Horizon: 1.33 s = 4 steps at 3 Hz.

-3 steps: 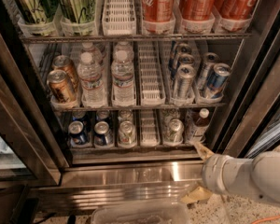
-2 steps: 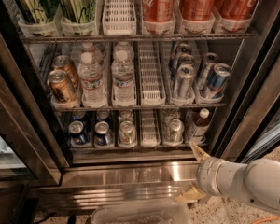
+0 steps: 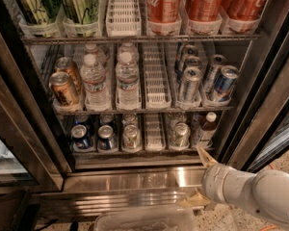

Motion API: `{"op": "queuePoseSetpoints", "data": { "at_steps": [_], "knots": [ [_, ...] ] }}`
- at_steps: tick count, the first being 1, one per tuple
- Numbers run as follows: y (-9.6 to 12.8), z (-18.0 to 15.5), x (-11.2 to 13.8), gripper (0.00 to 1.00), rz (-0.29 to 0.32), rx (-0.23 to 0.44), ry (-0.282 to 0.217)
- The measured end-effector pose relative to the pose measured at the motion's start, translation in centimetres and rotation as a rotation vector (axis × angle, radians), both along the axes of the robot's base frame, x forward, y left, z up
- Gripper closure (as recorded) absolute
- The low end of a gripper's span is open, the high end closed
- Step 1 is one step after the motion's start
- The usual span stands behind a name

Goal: Pick 7up can from bottom shelf of fridge

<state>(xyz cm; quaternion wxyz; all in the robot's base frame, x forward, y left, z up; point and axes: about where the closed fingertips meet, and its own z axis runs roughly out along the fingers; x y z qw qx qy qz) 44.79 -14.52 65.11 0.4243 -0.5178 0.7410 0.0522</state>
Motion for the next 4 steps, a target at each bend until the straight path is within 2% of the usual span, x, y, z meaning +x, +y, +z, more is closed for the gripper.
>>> {"op": "queuePoseSetpoints", "data": {
  "at_steps": [1,3,4],
  "knots": [
    [0.32,0.22,0.73,0.00,-0.072,0.065,-0.065],
    [0.81,1.05,1.54,0.00,-0.159,0.150,-0.144],
    [0.81,1.04,1.54,0.00,-0.159,0.151,-0.144]
  ]
}}
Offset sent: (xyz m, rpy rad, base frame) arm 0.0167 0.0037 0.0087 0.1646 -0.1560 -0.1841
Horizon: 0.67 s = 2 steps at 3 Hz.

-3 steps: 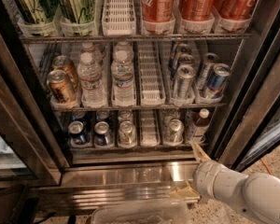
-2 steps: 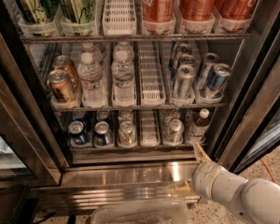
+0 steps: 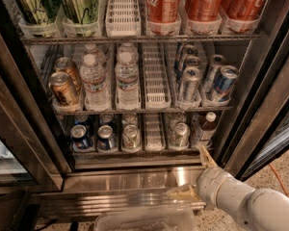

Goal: Pick 7up can from bottom shelf of fridge

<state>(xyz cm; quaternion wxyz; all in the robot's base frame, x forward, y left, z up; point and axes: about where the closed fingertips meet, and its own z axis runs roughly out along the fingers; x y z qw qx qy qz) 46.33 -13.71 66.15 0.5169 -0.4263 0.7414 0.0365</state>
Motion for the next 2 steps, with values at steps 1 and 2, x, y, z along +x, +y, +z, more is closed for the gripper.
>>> {"op": "queuePoseSetpoints", "data": {
  "at_steps": [1,2],
  "knots": [
    [-0.1,-0.4,0.4,0.00,-0.025,0.013,-0.010],
    [0.3,-1.6,2.0,0.00,-0.061,0.024,-0.060]
  ]
}}
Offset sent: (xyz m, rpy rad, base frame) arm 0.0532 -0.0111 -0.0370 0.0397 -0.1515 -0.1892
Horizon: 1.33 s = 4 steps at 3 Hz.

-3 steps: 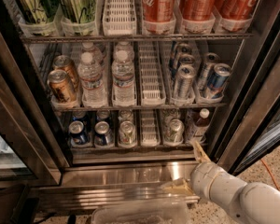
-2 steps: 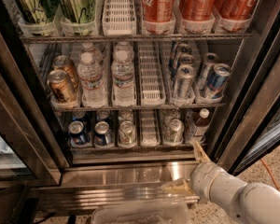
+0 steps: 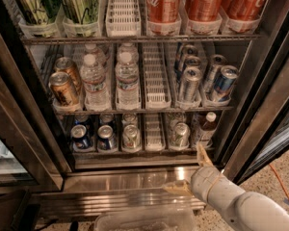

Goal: Pick 7up can from bottom shelf of fridge

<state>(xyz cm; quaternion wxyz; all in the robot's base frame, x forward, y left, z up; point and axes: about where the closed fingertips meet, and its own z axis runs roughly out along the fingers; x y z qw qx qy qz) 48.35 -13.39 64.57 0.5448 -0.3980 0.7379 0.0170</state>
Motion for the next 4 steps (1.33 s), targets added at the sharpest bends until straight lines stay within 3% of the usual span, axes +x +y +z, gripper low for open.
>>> {"op": "queuePoseSetpoints", "data": {
  "at_steps": [2,3,4],
  "knots": [
    [-1.7,-2.0,4.1,0.00,-0.150,0.042,-0.101],
    [-2.1,-2.0,4.5,0.00,-0.190,0.093,-0.138],
    [-2.1,-2.0,4.5,0.00,-0.190,0.093,-0.138]
  ]
}}
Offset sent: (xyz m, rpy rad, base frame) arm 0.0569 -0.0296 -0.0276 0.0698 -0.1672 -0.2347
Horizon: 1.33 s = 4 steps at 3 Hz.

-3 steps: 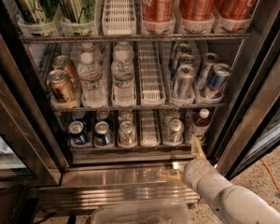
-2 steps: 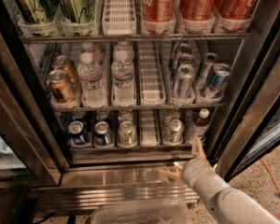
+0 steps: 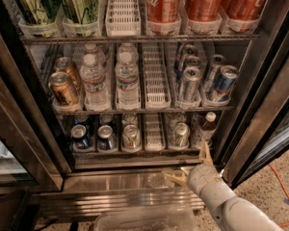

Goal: Pick 7up can from bottom shelf of fridge

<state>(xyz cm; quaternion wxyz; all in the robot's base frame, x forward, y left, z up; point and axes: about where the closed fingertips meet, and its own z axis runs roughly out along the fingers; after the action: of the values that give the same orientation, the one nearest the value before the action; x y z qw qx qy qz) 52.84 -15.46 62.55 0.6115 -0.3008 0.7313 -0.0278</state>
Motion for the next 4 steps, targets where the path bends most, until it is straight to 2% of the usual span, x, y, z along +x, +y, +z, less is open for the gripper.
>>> {"op": "queuePoseSetpoints", "data": {
  "at_steps": [1,2,4],
  "knots": [
    [-0.1,0.0,0.0,0.00,-0.016,0.005,-0.005],
    [-0.7,0.0,1.0,0.15,-0.052,0.017,-0.046],
    [-1.4,-1.1,2.6,0.27,-0.075,0.096,-0.094]
  ]
}}
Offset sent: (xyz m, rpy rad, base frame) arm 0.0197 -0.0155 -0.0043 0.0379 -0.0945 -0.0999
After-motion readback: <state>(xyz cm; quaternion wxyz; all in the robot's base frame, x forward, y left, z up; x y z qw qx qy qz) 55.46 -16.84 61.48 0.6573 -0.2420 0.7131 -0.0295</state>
